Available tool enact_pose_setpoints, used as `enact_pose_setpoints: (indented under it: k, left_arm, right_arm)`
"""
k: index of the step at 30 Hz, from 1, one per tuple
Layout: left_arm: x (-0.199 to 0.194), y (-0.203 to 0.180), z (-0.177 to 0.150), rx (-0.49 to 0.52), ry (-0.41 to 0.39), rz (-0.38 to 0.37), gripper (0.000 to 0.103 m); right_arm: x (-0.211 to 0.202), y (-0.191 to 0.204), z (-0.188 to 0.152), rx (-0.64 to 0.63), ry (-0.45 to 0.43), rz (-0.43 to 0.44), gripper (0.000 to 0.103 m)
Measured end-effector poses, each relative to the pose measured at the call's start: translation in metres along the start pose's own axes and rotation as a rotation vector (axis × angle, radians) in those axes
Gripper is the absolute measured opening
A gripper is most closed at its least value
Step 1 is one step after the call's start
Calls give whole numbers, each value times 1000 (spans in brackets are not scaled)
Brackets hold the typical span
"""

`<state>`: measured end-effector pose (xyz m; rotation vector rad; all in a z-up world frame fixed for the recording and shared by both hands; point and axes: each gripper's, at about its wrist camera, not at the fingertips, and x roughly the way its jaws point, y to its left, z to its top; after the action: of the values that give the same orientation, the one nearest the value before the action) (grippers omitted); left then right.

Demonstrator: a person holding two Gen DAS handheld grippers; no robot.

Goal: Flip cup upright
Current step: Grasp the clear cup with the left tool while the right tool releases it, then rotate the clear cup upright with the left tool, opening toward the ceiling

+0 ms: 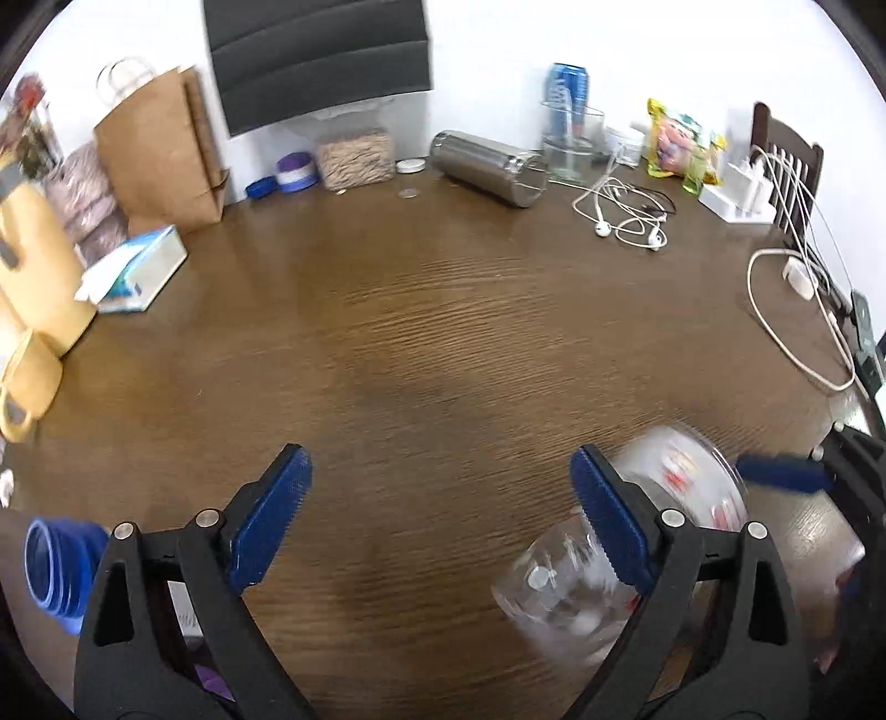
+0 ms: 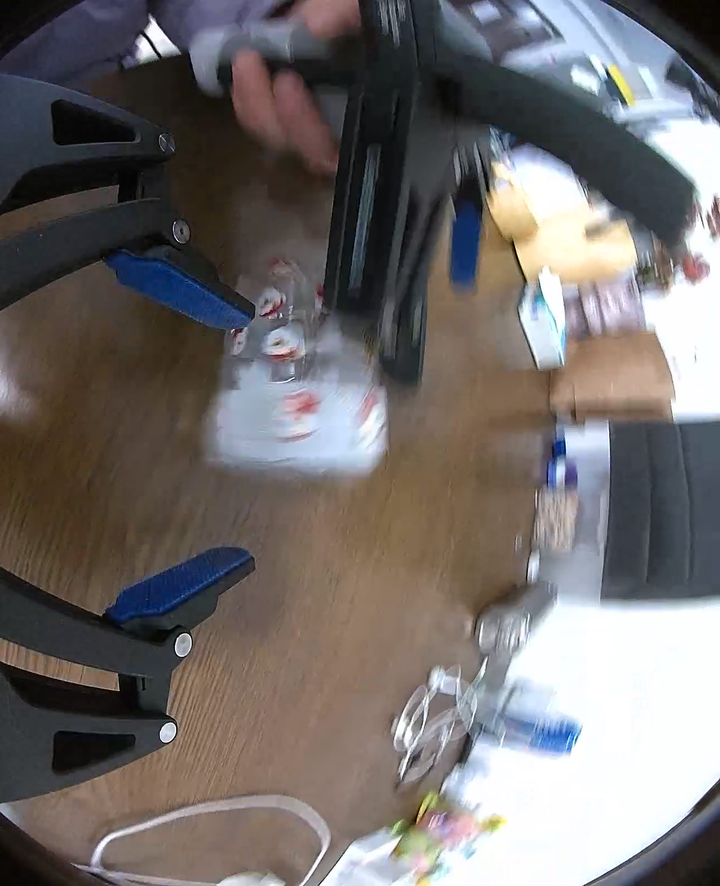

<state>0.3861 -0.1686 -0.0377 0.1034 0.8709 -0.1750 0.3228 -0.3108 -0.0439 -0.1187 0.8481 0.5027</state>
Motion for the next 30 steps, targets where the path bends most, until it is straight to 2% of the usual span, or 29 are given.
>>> enact_pose_setpoints:
  k: [1,5,7,9,10,11,12,13,18,23,24,28,30]
  left_arm:
    - [-2,4,-1,-14,-6,-18,92]
    - [-23,11,-5,-65,-59,-174,93]
    - [-25,0,-4,-6,-55,-261,93]
    - [-17,-17,-3,95,-16,-264,93]
    - [-11,-21,-3,113,16,-241,82]
    - [-4,-24,-2,105,54,-261,68]
    - [0,-25,-1,98,83,-294,62]
    - [2,-30,1,100,89,-303,61]
    - [0,-56,-2,208,96,-271,61]
    - [-7,-76,-4,317,137,-183,63]
    - [-1,-80,-4,328,155,-144,62]
    - [-14,-64,-7,261,114,-81,58]
    - [-34,-53,-10,215,81,-120,57]
  right_arm:
    - [2,-3,1,24,-2,-2,85]
    - [10,-12,5,96,-5,-3,85]
    - [11,-18,7,132,-7,-29,85]
    - [6,-29,3,189,-18,-37,85]
    - [4,-36,1,228,-21,-43,85]
    - [1,-42,-2,264,-23,-50,85]
    - [-3,-49,-4,300,-31,-45,85]
    - [-8,-54,-5,330,-43,-30,85]
    - [-33,-64,-14,443,-96,13,85]
    - [-55,-58,-23,514,-135,15,85]
    - [-63,-55,-28,536,-147,17,85]
    - [-86,-38,-43,560,-179,30,85]
    - [-96,-28,-47,546,-194,54,85]
